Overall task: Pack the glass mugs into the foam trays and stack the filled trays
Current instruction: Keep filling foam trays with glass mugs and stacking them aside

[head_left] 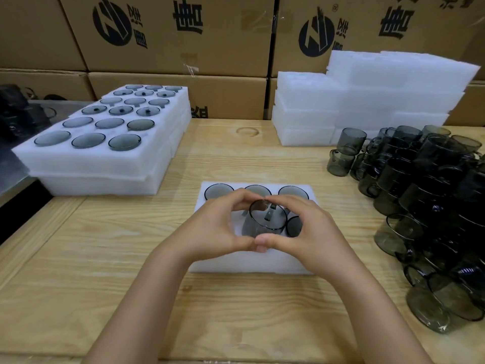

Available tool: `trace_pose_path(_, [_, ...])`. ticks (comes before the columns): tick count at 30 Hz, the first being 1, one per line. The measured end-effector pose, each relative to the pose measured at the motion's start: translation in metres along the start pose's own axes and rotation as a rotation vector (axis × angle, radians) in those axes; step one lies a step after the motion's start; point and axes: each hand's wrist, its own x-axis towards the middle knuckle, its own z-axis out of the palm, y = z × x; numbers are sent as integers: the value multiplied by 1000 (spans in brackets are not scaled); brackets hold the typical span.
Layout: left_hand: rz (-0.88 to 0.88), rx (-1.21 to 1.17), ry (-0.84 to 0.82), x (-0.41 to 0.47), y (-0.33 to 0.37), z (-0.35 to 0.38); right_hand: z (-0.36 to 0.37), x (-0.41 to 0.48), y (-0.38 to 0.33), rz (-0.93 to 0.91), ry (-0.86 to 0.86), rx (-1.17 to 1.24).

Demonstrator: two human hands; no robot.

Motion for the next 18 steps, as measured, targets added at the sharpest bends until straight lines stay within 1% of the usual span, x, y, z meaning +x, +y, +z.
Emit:
trace_pose_path(3, [-17,16,3,0,-3,-1,4,1,2,8,-12,-40])
trace_pose_path(6, [22,73,-5,-1,-3,0,8,1,1,5,-7,-91])
trace_pose_path(9, [60,117,-75,-4,0,-2,9,2,1,-16,-4,-101])
trace_pose_path(10, [50,58,-110,-5,1,-4,10,2,1,-25,-3,-121])
trace_pose_path(12, [5,-192,-122,-6,4,-6,12,3,1,-43,13,-185])
trace_pose_path(13, [-11,-281,-83,-5,6,-4,13,3,2,-58,30,-221])
trace_pose_path(14, [-19,-276,-22,-4,8,-1,14,4,2,-70,41,-252])
trace_pose_path(16, [-24,-87,59,2,15,11,14,5,0,-79,37,-282])
trace_pose_path(18, [46,134,54,9,21,24,11,6,-2,-89,19,-267])
